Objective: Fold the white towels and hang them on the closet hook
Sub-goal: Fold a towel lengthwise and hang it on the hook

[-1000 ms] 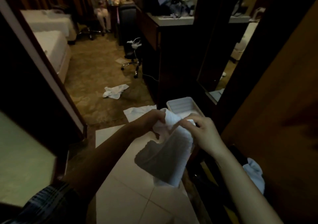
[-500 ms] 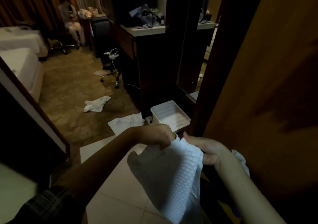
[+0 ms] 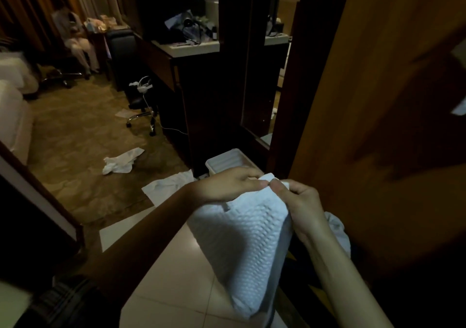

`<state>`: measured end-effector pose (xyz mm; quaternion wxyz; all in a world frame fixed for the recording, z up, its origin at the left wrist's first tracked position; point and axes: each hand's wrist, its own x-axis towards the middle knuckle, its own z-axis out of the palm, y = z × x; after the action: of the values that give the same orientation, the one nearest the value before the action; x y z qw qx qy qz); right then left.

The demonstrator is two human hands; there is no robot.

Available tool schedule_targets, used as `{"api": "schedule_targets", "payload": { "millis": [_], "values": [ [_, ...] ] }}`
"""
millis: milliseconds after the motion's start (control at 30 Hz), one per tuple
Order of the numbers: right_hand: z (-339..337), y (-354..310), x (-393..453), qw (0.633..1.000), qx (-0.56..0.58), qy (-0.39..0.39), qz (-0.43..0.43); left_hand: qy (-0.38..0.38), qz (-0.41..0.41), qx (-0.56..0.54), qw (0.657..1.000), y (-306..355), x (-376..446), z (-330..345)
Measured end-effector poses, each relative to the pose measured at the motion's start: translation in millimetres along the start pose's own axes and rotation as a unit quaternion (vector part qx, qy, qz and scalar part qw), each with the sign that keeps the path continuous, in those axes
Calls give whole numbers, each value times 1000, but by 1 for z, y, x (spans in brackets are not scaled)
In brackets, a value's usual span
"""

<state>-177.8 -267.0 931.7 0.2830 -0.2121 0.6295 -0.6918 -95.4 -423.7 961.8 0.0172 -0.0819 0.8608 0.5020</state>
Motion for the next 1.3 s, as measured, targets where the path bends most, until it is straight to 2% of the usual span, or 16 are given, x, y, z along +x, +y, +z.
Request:
{"api": "schedule_targets", "payload": {
  "millis": [133, 233, 300, 467, 567, 633, 767, 900, 1033, 1200, 1300],
  "values": [
    [1, -6, -4, 993, -88, 59, -58, 15, 46, -11, 999, 7, 11, 2],
    [-3, -8, -8, 971, -190, 100, -109, 60, 51, -16, 997, 5, 18, 7],
    [-3, -9, -11, 957, -239, 92, -139, 81, 48, 19, 995, 3, 22, 7],
    [-5, -20, -12, 913, -367, 13, -178, 85, 41, 54, 994, -6, 25, 1],
    [-5, -27, -18, 890, -372, 5, -264, 85, 46, 55, 994, -5, 27, 0],
    [-2, -30, -21, 889, -353, 6, -294, 47, 58, 36, 997, 0, 27, 2],
    [-6, -36, -10, 911, -315, 41, -265, -35, 92, 57, 994, 8, 29, 8],
    [-10, -30, -11, 910, -309, 77, -266, -50, 120, 67, 989, 8, 30, 2],
    [-10, -26, -6, 927, -286, 78, -231, -62, 129, 72, 987, 7, 30, 0],
    [-14, -25, -3, 945, -262, 44, -192, -45, 139, 60, 988, 6, 27, -1],
    [-19, -27, -2, 930, -316, 3, -187, -28, 139, 56, 988, 5, 27, -3]
  ]
}}
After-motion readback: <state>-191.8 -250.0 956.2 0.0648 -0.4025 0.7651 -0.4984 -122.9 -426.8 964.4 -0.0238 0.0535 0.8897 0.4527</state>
